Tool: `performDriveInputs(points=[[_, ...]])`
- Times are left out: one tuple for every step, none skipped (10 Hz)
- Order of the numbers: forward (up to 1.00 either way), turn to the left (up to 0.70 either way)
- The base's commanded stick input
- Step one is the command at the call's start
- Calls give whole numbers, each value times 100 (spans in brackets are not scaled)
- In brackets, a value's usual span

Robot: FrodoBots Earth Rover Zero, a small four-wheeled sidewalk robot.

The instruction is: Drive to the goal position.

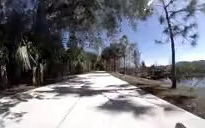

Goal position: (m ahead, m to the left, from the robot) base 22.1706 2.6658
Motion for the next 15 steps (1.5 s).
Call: performDriveInputs(points=[[100,0],[100,0],[100,0],[100,0],[100,0],[100,0],[100,0],[100,0],[100,0],[100,0],[100,0],[100,0],[100,0],[100,0],[100,0]])
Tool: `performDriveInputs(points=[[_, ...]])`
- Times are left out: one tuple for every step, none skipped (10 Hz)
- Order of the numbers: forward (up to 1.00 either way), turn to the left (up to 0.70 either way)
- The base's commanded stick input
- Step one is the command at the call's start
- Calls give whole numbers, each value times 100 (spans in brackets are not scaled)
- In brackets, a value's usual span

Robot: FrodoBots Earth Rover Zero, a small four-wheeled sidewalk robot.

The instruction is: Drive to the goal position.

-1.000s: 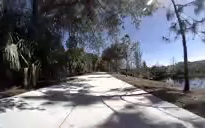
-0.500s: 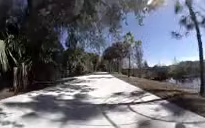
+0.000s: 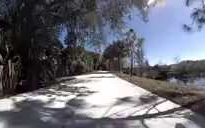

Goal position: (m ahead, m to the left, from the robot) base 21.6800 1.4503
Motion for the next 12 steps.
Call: performDriveInputs(points=[[100,0],[100,-28],[100,-40],[100,-40],[100,-35],[100,-6],[100,0],[100,0],[100,0],[100,0],[100,0],[100,0]])
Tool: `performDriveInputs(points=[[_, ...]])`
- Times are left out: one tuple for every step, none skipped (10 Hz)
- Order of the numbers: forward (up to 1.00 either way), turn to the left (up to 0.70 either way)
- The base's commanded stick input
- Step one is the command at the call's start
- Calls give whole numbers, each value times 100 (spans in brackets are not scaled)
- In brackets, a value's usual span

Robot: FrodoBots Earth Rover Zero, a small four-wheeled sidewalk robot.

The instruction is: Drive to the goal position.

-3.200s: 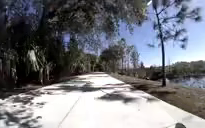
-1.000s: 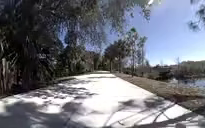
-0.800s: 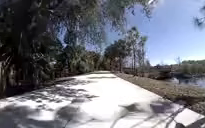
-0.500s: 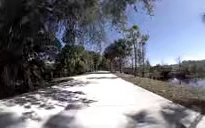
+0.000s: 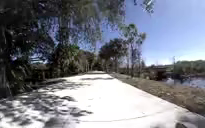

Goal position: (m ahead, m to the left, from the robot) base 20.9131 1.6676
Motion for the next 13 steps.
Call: performDriveInputs(points=[[100,0],[100,0],[100,0],[100,0],[100,0],[100,0],[100,0],[100,0],[100,0],[100,0],[100,0],[100,0],[100,0]])
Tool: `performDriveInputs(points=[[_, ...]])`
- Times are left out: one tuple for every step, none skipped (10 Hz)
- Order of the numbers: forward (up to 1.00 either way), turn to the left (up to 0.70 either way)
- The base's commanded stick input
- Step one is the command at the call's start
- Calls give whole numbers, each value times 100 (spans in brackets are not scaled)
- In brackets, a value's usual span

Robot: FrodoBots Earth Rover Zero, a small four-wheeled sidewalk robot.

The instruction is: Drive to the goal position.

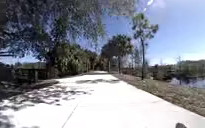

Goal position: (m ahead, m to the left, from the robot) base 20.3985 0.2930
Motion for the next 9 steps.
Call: performDriveInputs(points=[[100,0],[100,0],[100,0],[100,0],[100,0],[100,0],[100,-5],[100,-39],[100,-40]])
